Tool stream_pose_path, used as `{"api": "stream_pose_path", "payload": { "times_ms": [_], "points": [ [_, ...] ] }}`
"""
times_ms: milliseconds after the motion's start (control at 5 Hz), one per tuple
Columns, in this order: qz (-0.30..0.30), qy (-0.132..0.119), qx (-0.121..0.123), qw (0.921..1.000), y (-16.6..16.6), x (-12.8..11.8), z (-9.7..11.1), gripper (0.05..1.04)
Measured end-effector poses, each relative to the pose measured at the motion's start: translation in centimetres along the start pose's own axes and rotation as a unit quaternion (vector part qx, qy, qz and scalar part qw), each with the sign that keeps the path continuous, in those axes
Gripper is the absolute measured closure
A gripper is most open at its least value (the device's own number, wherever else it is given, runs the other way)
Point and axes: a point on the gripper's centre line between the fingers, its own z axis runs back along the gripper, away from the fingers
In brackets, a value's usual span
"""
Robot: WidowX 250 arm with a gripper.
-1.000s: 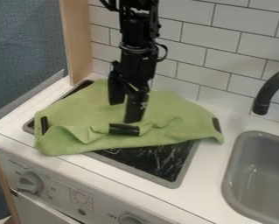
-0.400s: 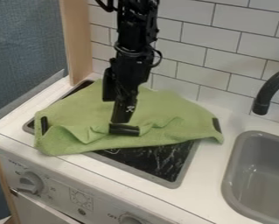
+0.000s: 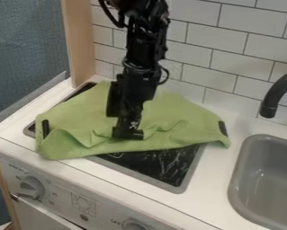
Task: Unfold the cloth top to bottom
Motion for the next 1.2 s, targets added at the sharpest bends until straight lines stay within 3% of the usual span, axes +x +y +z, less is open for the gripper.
{"api": "stream_pose_path", "payload": {
  "times_ms": [200,600,800,1000,1200],
  "points": [
    [-0.002,0.001,0.001,1.0,0.0,-0.1,0.0,0.144],
    [0.001,0.018,-0.009,0.9998,-0.3,-0.2,-0.7,0.746],
    [0.001,0.026,-0.01,0.9996,-0.2,-0.3,-1.0,0.926],
    [-0.003,0.029,-0.008,0.9995,-0.5,0.0,-1.1,1.014],
    [-0.003,0.031,-0.009,0.9995,-0.7,0.1,-1.0,1.03]
  ]
}}
